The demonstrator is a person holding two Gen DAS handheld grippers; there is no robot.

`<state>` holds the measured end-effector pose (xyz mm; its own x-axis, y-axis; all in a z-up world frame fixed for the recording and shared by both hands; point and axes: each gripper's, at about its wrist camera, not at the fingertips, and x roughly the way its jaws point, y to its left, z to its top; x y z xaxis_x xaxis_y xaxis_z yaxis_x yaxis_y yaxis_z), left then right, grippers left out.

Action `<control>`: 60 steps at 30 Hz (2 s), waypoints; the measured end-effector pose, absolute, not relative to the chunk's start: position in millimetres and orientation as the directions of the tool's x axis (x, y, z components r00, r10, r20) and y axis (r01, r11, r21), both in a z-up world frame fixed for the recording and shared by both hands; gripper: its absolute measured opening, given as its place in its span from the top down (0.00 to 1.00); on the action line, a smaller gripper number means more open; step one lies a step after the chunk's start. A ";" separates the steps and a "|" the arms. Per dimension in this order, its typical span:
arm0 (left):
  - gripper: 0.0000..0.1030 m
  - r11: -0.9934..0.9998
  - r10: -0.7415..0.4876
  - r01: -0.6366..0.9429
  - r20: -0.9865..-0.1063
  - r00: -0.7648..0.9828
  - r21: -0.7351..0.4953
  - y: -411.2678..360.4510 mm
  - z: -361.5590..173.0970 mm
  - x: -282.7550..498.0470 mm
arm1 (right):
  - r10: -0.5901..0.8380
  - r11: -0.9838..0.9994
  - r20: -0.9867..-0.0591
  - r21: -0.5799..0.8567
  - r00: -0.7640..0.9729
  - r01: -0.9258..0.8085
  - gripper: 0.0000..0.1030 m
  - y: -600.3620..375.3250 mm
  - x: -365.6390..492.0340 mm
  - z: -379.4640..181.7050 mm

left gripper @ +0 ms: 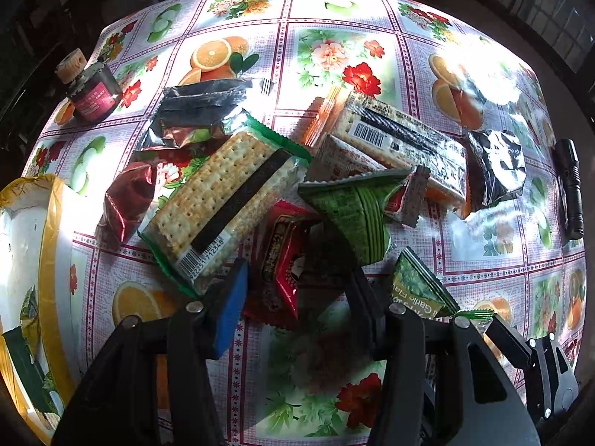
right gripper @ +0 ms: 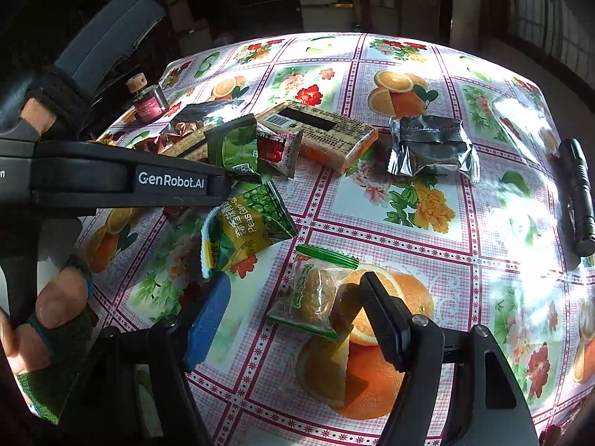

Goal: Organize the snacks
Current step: 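Reach the left tool toward the red packet while the right tool approaches the pile, then grasp the red packet with the left tool while the right tool grasps the clear bun pack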

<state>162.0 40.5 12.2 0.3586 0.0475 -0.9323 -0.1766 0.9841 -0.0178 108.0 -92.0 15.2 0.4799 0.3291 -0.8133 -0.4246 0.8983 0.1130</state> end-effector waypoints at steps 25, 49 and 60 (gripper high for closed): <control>0.55 0.970 -0.103 -0.169 -0.926 0.363 -0.174 72.4 19.2 127.0 | 0.380 0.877 -0.800 0.152 0.465 -0.455 0.35 -96.0 109.1 17.6; 0.69 0.984 -0.065 -0.129 -0.912 0.405 -0.127 60.7 30.0 68.6 | 0.442 0.878 -0.742 0.240 0.504 -0.415 0.78 -139.8 81.6 34.9; 0.69 0.978 -0.048 -0.166 -0.906 0.420 -0.129 72.6 41.0 30.4 | 0.458 0.870 -0.715 0.240 0.527 -0.431 0.83 -136.8 57.5 43.5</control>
<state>30.4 72.6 41.0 0.4201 -0.0485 -0.9062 -0.1657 0.9777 -0.1291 57.5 -136.8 43.5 0.5273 0.4585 -0.7154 -0.4309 0.8699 0.2399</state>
